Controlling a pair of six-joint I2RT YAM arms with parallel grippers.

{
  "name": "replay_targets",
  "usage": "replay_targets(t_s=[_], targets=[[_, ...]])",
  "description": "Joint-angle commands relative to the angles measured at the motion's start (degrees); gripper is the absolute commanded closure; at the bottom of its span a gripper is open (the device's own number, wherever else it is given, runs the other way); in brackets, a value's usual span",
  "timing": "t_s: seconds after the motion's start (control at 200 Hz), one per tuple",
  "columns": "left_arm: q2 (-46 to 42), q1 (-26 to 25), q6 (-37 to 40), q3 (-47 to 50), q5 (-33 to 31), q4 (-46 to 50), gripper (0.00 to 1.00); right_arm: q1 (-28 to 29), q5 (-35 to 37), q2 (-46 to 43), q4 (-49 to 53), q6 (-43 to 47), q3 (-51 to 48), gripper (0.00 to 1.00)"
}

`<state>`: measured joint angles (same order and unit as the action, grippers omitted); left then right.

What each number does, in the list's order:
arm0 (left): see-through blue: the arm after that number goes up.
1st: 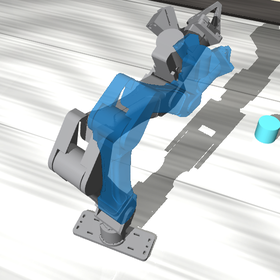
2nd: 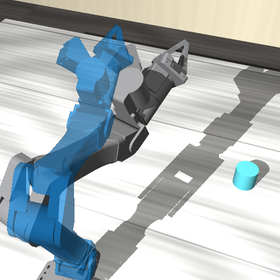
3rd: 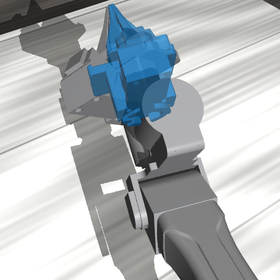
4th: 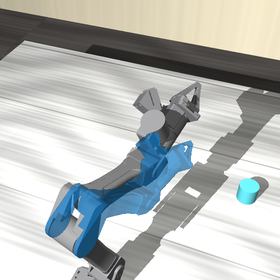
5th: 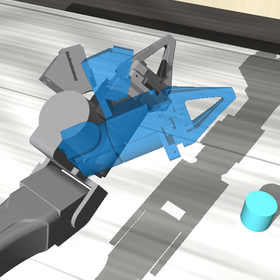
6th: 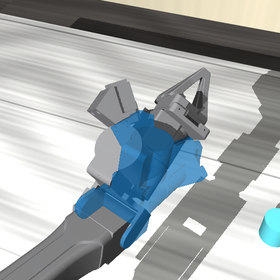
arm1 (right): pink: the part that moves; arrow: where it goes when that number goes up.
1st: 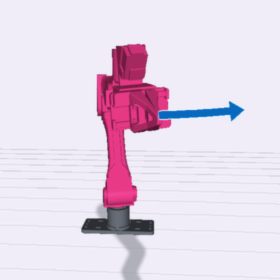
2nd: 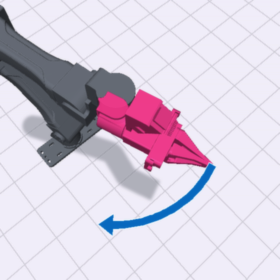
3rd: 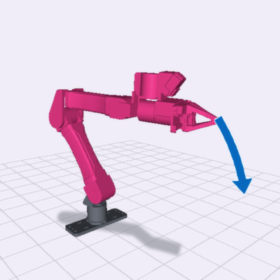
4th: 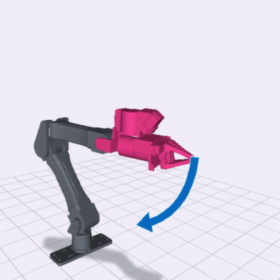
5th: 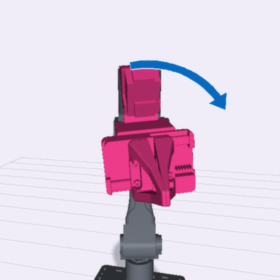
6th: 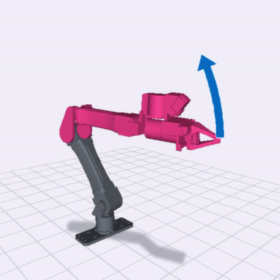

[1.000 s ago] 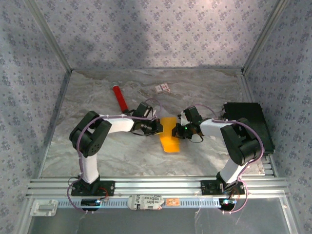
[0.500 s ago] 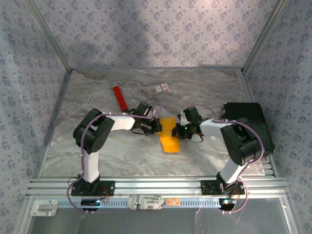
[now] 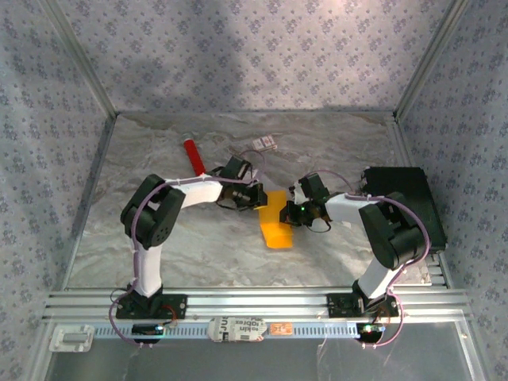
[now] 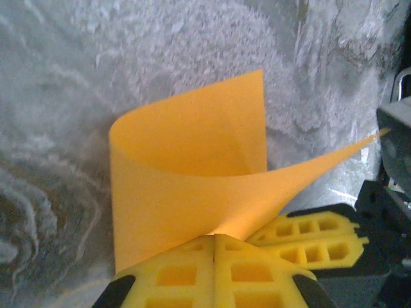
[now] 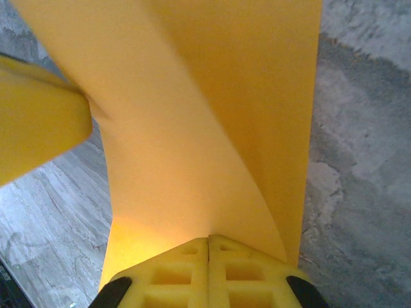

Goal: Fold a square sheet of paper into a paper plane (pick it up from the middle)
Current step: First fold the square sheet of paper in half at the center of the table.

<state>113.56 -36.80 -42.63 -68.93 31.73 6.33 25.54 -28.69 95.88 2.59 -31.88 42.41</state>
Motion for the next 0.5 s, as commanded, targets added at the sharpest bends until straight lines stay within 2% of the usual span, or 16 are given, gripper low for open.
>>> replay_targets(t_s=[0.0, 0.27, 0.5], targets=[[3.17, 0.65, 1.93, -1.06, -0.55, 4.19, 0.97, 0.27, 4.6, 0.56, 5.76, 0.41, -1.72, 1.0], [5.8, 1.68, 1.63, -0.16, -0.18, 2.73, 0.97, 0.29, 4.69, 0.23, 5.51, 0.32, -2.13, 1.0], [3.19, 2.63, 1.55, -2.27, 1.75, 2.34, 0.95, 0.08, 4.87, 0.02, 5.89, 0.5, -2.18, 1.0]])
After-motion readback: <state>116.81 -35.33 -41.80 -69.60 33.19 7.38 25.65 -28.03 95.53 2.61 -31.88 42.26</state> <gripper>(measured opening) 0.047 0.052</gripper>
